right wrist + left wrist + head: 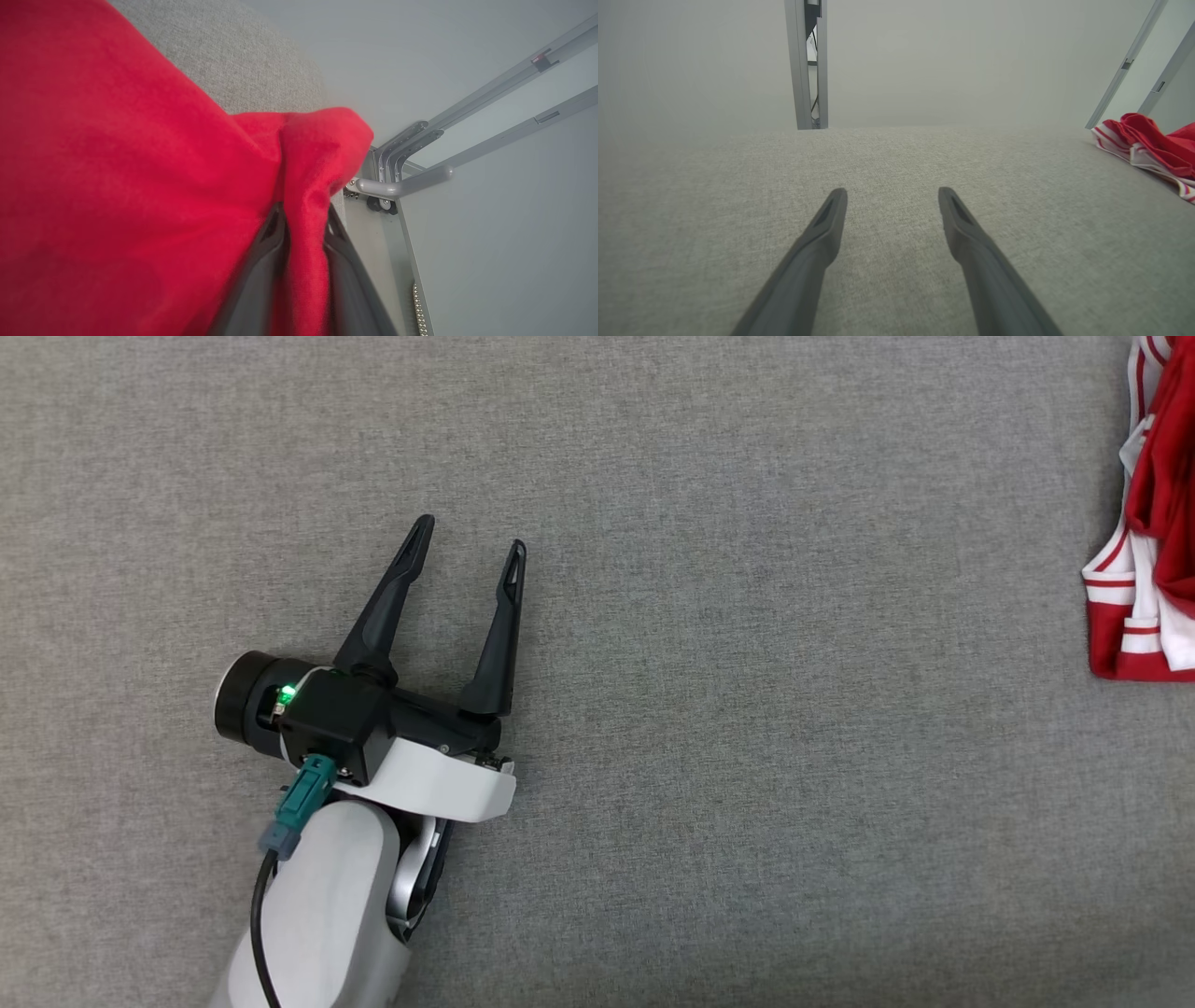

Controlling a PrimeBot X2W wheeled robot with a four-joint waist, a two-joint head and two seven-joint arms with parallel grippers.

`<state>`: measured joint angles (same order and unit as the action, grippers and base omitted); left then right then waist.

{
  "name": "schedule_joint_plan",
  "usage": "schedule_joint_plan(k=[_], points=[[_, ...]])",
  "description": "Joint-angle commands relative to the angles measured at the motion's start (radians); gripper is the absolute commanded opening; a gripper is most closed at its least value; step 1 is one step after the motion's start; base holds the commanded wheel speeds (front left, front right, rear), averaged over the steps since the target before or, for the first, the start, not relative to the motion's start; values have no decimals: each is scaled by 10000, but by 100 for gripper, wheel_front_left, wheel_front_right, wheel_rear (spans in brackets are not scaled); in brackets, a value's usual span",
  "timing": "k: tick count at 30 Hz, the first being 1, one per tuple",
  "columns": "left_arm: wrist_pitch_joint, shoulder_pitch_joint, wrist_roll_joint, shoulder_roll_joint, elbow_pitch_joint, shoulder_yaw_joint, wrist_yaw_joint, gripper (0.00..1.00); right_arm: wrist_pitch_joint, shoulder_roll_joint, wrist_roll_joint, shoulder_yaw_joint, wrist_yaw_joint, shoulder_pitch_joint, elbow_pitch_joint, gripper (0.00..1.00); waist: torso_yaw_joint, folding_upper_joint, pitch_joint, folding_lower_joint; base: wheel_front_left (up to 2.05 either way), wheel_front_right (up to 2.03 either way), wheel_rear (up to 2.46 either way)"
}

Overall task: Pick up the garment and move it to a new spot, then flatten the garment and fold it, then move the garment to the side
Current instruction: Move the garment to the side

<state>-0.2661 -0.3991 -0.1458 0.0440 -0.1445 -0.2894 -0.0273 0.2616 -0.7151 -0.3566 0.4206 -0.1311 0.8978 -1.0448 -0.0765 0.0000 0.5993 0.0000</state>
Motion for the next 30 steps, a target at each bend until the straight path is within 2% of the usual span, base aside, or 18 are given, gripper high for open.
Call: schedule_joint_plan(k=[1,10,16,23,25,30], points=[[41,19,-22,126,-274,66,-2,100,48,101,106,-121,5,98,-49,100,31,0,-17,0,0,0,0],[27,171,-217,97,-332,12,-72,100,51,426,2421,-1681,4,142,-17,100,155,0,-520,0,0,0,0],[24,356,-407,88,-317,-23,-171,100,51,1035,3429,-2415,4,-58,661,100,205,0,-1288,0,0,0,0],[18,856,-591,88,-335,87,-283,100,51,2255,2957,-2472,4,-986,2543,100,266,0,-2616,0,0,0,0],[18,1073,-614,88,-302,199,-335,100,50,2695,2459,-2296,4,-1622,3556,100,305,0,-3166,0,0,0,0],[18,1403,-609,89,-248,412,-387,100,49,3223,1819,-2219,4,-2591,4901,100,370,0,-3831,0,0,0,0]])
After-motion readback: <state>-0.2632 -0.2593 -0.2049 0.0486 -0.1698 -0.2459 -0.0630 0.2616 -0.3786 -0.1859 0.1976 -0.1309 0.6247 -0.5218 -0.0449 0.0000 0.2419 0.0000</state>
